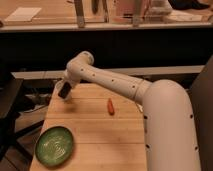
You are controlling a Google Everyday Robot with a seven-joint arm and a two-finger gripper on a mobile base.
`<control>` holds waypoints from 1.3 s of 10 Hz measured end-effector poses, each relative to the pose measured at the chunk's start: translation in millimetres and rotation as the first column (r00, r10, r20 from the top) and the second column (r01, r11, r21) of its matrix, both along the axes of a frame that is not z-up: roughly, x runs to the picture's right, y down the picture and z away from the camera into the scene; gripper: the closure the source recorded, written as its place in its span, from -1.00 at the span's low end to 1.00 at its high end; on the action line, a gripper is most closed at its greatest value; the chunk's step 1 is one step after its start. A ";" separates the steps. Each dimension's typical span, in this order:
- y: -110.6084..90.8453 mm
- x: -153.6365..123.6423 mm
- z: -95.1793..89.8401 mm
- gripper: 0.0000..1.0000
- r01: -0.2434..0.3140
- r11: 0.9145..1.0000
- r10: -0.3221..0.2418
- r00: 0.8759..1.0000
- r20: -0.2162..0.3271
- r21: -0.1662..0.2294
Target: Place the eraser in the ceramic cup
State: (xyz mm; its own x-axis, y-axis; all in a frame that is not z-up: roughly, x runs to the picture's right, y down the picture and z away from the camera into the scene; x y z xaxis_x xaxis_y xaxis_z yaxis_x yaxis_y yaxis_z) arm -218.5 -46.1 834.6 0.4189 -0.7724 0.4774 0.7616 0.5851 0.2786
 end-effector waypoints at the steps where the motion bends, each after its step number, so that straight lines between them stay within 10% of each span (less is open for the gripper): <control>1: -8.2 0.5 2.8 1.00 -0.007 1.000 0.007 1.000 0.012 0.010; 10: -42.9 -32.3 35.0 1.00 0.024 0.999 -0.026 0.996 0.081 0.035; 13: -41.6 -24.5 28.7 0.52 0.019 0.999 -0.022 0.997 0.068 0.044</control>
